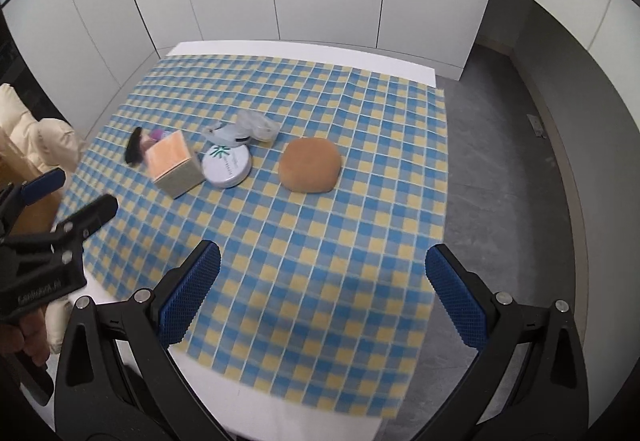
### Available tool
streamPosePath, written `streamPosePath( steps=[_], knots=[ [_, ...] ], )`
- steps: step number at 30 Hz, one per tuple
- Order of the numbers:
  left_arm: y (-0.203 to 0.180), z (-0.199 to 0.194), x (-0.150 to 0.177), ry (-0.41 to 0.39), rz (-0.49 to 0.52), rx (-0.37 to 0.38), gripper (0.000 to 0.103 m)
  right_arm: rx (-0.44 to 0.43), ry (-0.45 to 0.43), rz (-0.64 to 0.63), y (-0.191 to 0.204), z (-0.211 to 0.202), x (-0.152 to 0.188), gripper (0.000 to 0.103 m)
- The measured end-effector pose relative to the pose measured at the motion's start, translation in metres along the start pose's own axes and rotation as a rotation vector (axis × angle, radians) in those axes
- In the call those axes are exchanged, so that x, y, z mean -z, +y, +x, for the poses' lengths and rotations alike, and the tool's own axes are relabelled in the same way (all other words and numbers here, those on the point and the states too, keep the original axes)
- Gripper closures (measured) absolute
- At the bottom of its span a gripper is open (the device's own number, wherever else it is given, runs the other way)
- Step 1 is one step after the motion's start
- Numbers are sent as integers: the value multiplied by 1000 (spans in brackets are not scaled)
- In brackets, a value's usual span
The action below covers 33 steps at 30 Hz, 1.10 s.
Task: Organize objects
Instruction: 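Grasp the peach square compact with the left tool while the right tool grasps the tan sponge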
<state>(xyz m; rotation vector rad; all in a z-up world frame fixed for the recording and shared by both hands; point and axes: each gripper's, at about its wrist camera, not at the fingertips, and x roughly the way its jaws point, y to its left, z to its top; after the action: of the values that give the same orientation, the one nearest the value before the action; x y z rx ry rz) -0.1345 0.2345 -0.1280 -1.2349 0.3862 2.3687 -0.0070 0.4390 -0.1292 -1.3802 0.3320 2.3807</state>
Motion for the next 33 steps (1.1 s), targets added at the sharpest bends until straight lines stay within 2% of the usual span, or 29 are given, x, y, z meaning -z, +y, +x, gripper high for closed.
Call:
streamPosePath(
  steps=[4,9,12,20,22,24,27,29,31,33],
  knots=[
    [1,30,-1,10,34,2,20,5,4,-37,3,30,-5,0],
    [5,68,-5,19,67,-35,25,-12,38,-15,3,70,-7,0],
    [6,82,-10,13,87,-41,26,-5,52,-5,3,91,-9,0],
    [0,108,-22,10,97,2,27,-14,65,44,3,127,-18,0],
    [-5,110,-24,-9,110,-7,42,1,63,46,4,134,-20,0],
    [-8,111,-26,-2,112,7,49,14,55,26,9,140,-22,0],
    [-13,111,-28,5,100,21,51,17,43,4,15,144,-27,1],
    [-16,111,-29,5,95,19,51,26,25,10,18,146,-30,6],
    [-16,110,-29,13,81,21,51,25,2,1,21,144,-32,27],
    [-15,107,-29,14,73,24,51,20,-10,-10,25,140,-35,40]
  ],
)
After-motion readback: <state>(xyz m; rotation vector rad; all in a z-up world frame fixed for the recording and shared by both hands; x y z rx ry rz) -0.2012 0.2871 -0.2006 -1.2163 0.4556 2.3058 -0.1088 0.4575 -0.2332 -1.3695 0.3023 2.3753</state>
